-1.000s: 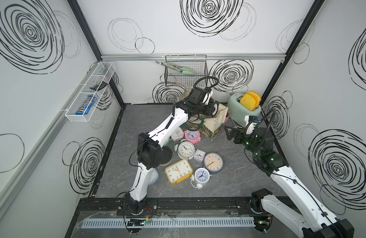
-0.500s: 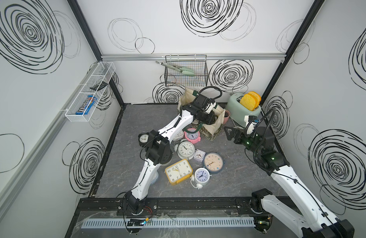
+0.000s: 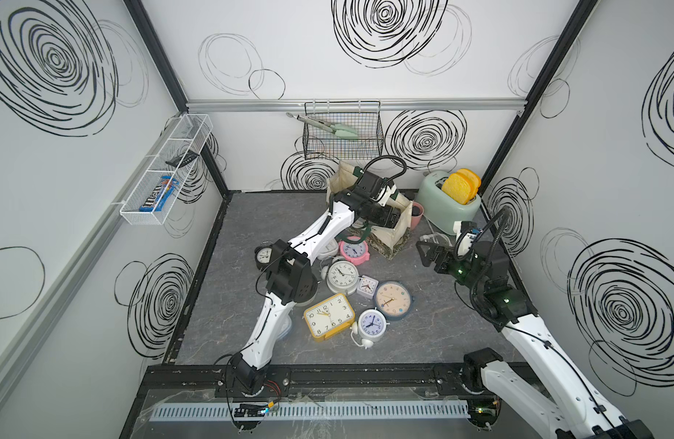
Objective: Put the alarm clock into the canvas bag
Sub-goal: Place the alarm at the canvas bag, then pick up the alarm from the center of the board.
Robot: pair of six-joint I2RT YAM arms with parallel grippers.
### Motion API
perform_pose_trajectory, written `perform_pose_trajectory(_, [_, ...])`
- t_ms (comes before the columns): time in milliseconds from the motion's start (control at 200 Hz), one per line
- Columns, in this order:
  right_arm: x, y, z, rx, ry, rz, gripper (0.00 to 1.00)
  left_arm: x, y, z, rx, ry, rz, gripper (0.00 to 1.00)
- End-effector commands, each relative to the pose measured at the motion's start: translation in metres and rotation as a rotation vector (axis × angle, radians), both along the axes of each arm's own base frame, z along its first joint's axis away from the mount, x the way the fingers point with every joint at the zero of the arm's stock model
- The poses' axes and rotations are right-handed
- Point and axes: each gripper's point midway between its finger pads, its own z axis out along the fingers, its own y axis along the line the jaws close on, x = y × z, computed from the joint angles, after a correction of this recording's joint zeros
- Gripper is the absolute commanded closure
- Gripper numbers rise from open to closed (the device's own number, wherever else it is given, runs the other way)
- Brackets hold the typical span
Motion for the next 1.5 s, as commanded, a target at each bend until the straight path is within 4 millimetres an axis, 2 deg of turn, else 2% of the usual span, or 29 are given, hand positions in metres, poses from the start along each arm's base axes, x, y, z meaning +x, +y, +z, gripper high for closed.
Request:
perform_pose_trajectory(0, [-0.007, -0.002, -0.003, -0.016, 0.004, 0.008, 0.03, -0.003, 0.014, 0.113, -0.168, -0.159, 0.043, 0.0])
perform_pose_trajectory(35, [-0.009, -0.003, -0.003, -0.02, 0.001, 0.007, 0.03, -0.003, 0.02, 0.128, -0.197, -0.169, 0.059, 0.04])
perform_pose_trajectory(130, [-0.014, -0.003, -0.001, -0.019, -0.013, 0.02, 0.03, -0.005, 0.04, 0.164, -0.272, -0.199, 0.11, 0.04])
perform_pose_trajectory(205, [-0.018, 0.0, -0.003, -0.023, -0.012, 0.046, 0.03, -0.007, 0.06, 0.185, -0.304, -0.218, 0.159, 0.04])
perform_pose_trajectory(285, [-0.022, 0.004, -0.01, -0.023, 0.001, 0.07, 0.03, -0.015, 0.083, 0.204, -0.317, -0.244, 0.209, 0.04])
perform_pose_trajectory(365, [-0.026, 0.013, -0.017, -0.027, 0.016, 0.113, 0.02, -0.033, 0.111, 0.227, -0.339, -0.279, 0.26, 0.04])
perform_pose_trajectory(425, [-0.031, 0.022, -0.024, -0.046, 0.034, 0.143, 0.02, -0.047, 0.134, 0.233, -0.352, -0.287, 0.304, 0.04])
perform_pose_trajectory(510, [-0.041, 0.042, -0.033, -0.093, 0.063, 0.192, 0.01, -0.073, 0.164, 0.231, -0.361, -0.298, 0.336, 0.04])
perform_pose_trajectory(610, [-0.057, 0.07, -0.048, -0.164, 0.097, 0.265, 0.01, -0.111, 0.19, 0.213, -0.372, -0.289, 0.332, 0.04])
perform_pose_trajectory(620, [-0.059, 0.072, -0.05, -0.171, 0.101, 0.273, 0.01, -0.113, 0.191, 0.205, -0.364, -0.275, 0.333, 0.04])
perform_pose_trajectory(710, [-0.079, 0.099, -0.068, -0.216, 0.143, 0.379, 0.01, -0.151, 0.207, 0.183, -0.347, -0.263, 0.314, 0.04])
perform_pose_trajectory(881, [-0.118, 0.13, -0.11, -0.313, 0.278, 0.518, 0.02, -0.213, 0.215, 0.125, -0.341, -0.212, 0.22, 0.04])
perform_pose_trajectory(1031, [-0.147, 0.15, -0.133, -0.356, 0.336, 0.617, 0.03, -0.253, 0.22, 0.07, -0.35, -0.149, 0.171, 0.04])
perform_pose_trajectory(1101, [-0.154, 0.154, -0.144, -0.377, 0.379, 0.636, 0.03, -0.265, 0.22, 0.054, -0.372, -0.113, 0.162, 0.04])
perform_pose_trajectory(1166, [-0.155, 0.153, -0.154, -0.4, 0.425, 0.619, 0.03, -0.273, 0.22, 0.047, -0.394, -0.113, 0.152, 0.04])
perform_pose_trajectory(1276, [-0.155, 0.151, -0.169, -0.441, 0.473, 0.611, 0.03, -0.28, 0.22, 0.059, -0.416, -0.173, 0.137, 0.04])
perform_pose_trajectory(1496, [-0.156, 0.148, -0.188, -0.505, 0.537, 0.599, 0.03, -0.277, 0.218, 0.05, -0.408, -0.16, 0.141, 0.04])
